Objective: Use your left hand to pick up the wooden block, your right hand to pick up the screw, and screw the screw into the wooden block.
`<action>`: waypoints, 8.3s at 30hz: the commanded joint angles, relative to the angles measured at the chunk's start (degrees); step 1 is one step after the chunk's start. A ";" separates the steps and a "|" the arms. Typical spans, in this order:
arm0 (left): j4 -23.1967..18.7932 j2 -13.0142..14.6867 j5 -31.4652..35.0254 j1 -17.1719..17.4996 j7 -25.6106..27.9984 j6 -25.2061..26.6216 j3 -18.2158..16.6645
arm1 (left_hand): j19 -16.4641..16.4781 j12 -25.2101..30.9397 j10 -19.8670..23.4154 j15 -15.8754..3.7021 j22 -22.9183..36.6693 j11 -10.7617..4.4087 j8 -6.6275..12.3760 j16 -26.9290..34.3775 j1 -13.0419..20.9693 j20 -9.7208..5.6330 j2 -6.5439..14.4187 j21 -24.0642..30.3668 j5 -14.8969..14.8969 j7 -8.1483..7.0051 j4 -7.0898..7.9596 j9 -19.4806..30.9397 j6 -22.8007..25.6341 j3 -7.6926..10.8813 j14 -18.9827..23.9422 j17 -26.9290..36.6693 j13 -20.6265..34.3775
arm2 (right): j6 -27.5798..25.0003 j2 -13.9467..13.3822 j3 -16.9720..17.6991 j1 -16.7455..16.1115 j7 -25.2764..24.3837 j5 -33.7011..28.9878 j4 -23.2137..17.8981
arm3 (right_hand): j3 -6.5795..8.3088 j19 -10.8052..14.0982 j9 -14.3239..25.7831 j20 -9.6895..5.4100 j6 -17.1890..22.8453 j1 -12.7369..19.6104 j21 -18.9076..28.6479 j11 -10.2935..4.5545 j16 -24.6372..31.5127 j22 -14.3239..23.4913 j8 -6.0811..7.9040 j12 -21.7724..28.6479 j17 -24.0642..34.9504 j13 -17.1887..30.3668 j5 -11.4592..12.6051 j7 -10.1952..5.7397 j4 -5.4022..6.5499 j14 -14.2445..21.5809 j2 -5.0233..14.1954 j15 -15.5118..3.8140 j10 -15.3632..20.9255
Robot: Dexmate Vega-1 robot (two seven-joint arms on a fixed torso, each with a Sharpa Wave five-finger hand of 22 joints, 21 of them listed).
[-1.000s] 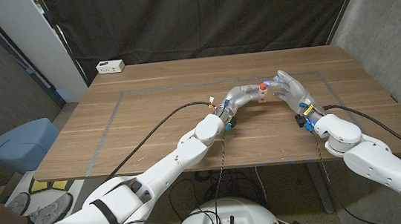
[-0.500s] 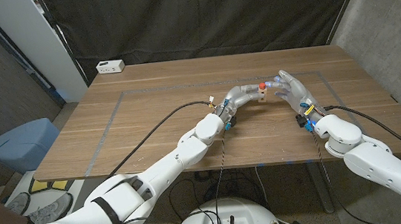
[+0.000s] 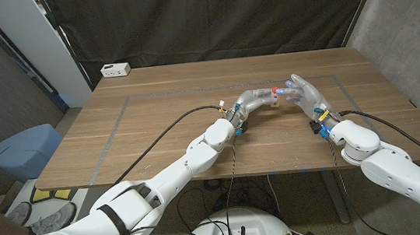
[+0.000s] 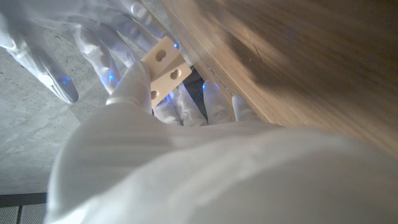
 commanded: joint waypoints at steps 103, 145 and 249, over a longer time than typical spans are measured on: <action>-0.16 0.19 0.09 -0.10 0.13 0.30 0.04 | 0.43 0.55 0.51 -3.32 0.30 0.03 0.51 0.21 -0.97 0.13 1.52 0.19 0.29 2.23 0.51 0.25 2.99 1.08 0.37 0.04 0.17 | 1.26 0.97 -2.00 3.46 2.96 0.73 3.64 | -0.86 -1.08 0.65 1.00 -12.28 -1.28 -0.09 1.78 -0.51 0.15 -3.67 -0.89 0.76 0.30 -0.09 -1.51 -1.22 -2.55 -1.91 2.99 -6.70; -0.90 0.60 -0.16 0.31 0.10 0.49 -0.13 | 0.41 0.51 0.42 -3.23 0.31 0.01 0.51 0.19 -0.97 0.15 1.58 0.18 0.30 2.16 0.51 0.24 3.00 1.16 0.37 0.02 0.17 | 1.27 1.57 -1.32 1.45 -0.78 -0.07 2.13 | -0.50 1.98 0.24 -0.04 -5.98 -0.45 0.57 1.23 0.37 0.10 -1.95 0.06 0.41 0.24 0.44 -0.43 -1.75 0.68 -1.36 2.35 -1.99; -3.19 1.25 0.67 1.16 0.42 1.00 0.21 | 0.46 0.51 0.42 -3.20 0.30 0.04 0.56 0.22 -1.04 0.12 1.60 0.19 0.29 2.19 0.48 0.25 3.14 1.24 0.37 0.08 0.17 | 2.45 1.46 0.84 -1.19 -0.51 -0.22 0.82 | 0.02 4.66 0.15 -1.45 -10.18 0.33 -0.49 2.40 -0.78 0.06 -5.49 -1.86 0.47 0.37 0.26 -1.21 -2.99 2.97 -1.24 1.85 -1.57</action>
